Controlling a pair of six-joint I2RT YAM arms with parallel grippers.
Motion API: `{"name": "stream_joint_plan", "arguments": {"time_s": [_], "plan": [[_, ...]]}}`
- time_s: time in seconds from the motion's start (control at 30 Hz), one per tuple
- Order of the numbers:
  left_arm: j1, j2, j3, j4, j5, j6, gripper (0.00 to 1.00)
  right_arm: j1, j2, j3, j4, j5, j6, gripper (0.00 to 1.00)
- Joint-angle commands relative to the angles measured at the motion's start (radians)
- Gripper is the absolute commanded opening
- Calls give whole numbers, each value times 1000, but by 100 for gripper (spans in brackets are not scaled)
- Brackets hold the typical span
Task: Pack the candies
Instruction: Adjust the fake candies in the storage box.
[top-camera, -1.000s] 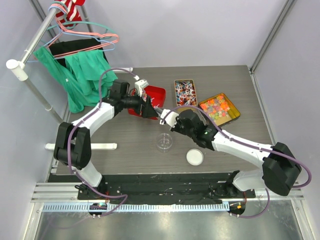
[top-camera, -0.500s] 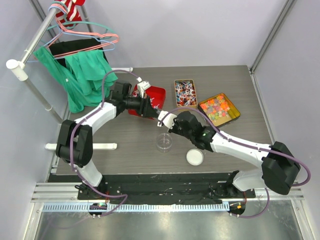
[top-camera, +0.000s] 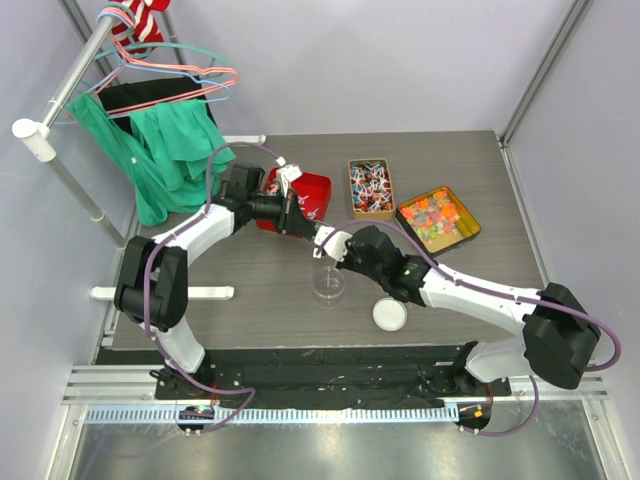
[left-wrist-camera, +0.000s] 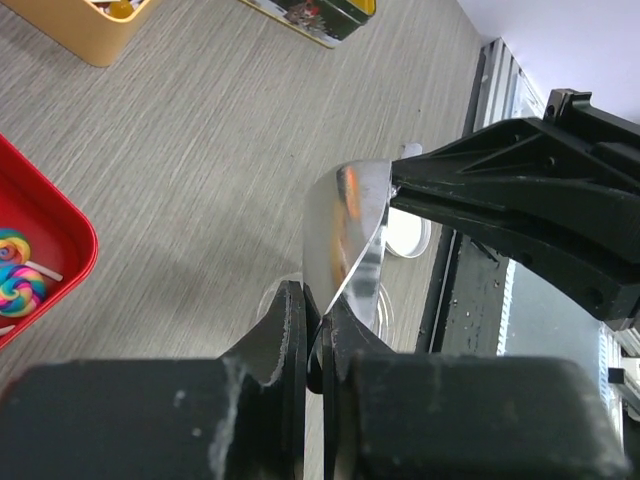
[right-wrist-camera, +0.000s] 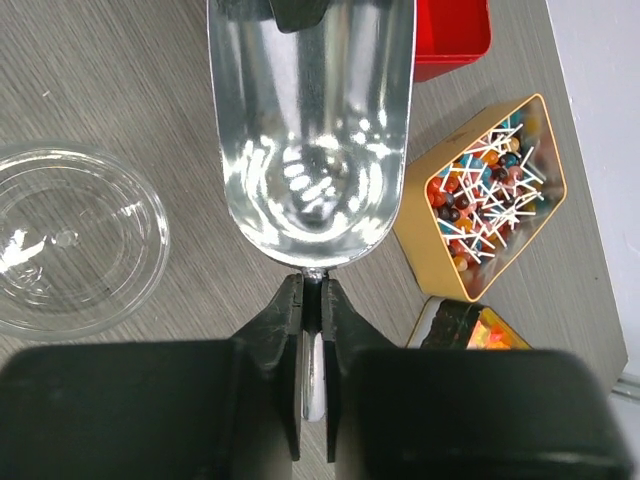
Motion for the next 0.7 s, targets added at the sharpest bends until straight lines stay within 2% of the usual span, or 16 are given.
{"name": "stream_joint_plan", "arguments": {"time_s": [0.0, 0.1, 0.17, 0.43, 0.5, 0.57, 0.6, 0.67], "plan": [[-13, 4, 30, -6, 140, 14, 0, 7, -61, -11, 91, -24, -21, 21], [-11, 4, 33, -11, 206, 16, 0, 7, -97, -24, 87, -42, -24, 29], [-11, 2, 36, -16, 258, 16, 0, 6, -124, -30, 87, -56, -26, 30], [-11, -16, 25, -20, 294, 28, 0, -16, -180, -47, 86, -108, -12, 10], [-13, -10, 27, -23, 297, 26, 0, -14, -181, -47, 89, -107, -10, 1], [-10, -8, 28, -23, 291, 26, 0, -16, -184, -47, 90, -107, -10, 1], [-11, -5, 30, -26, 278, 26, 2, -17, -186, -48, 94, -108, -10, 1], [-10, -2, 33, -28, 254, 26, 19, -22, -187, -51, 95, -104, -10, 1]]}}
